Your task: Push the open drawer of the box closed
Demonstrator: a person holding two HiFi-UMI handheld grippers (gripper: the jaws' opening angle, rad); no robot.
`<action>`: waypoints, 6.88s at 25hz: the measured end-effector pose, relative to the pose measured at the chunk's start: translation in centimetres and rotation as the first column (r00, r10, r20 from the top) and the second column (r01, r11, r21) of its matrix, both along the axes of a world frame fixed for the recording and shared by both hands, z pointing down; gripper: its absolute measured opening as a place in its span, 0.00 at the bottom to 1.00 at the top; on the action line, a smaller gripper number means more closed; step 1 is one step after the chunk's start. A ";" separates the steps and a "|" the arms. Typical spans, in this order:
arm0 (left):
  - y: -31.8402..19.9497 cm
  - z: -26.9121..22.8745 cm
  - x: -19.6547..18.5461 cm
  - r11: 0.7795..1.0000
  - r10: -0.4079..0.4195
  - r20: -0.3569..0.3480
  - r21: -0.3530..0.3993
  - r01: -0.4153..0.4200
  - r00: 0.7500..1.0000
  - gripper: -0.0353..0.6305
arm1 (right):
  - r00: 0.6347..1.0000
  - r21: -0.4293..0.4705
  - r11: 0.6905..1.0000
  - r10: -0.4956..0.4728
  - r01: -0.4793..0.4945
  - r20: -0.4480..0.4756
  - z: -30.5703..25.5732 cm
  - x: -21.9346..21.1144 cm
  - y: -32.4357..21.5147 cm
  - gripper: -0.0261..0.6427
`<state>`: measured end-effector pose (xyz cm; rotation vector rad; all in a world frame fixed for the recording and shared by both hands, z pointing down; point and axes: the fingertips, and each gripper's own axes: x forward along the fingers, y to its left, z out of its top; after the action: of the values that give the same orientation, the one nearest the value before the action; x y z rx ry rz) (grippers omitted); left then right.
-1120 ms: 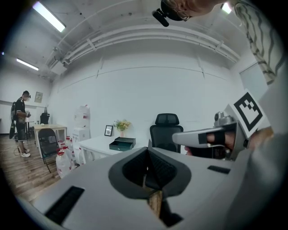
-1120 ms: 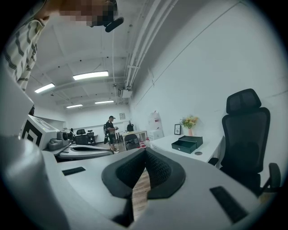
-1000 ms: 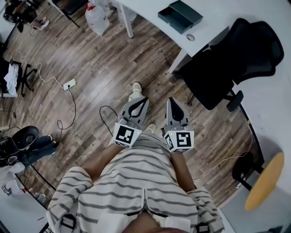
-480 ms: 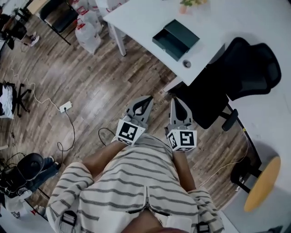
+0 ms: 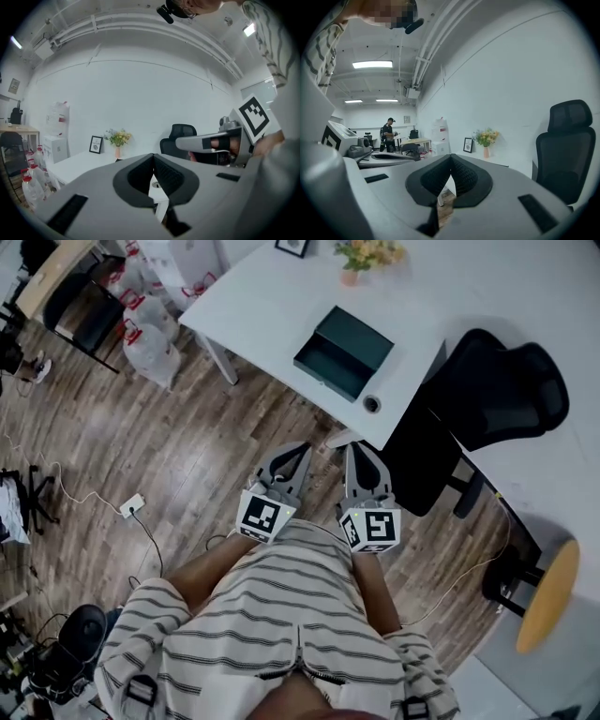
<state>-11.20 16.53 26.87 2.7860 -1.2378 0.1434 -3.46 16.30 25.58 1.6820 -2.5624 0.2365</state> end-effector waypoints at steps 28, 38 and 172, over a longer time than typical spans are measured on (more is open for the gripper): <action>-14.9 7.2 6.0 0.986 -0.085 0.094 -0.136 0.097 0.992 0.05 | 0.998 -0.160 0.987 0.020 -0.011 0.054 7.1 8.3 -15.8 0.05; -19.1 10.9 8.8 0.971 -0.133 0.152 -0.176 0.159 0.979 0.05 | 0.998 -0.223 0.975 -0.001 0.016 0.068 10.6 12.2 -20.3 0.05; -25.1 29.1 5.8 0.937 -0.050 0.327 -0.312 0.157 0.944 0.16 | 0.952 -0.621 0.778 0.252 -0.093 0.173 26.6 17.1 -34.3 0.19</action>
<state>-5.45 -8.59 56.00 2.4583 -1.2776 0.7438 13.69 -17.98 52.23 1.6818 -2.0978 1.2132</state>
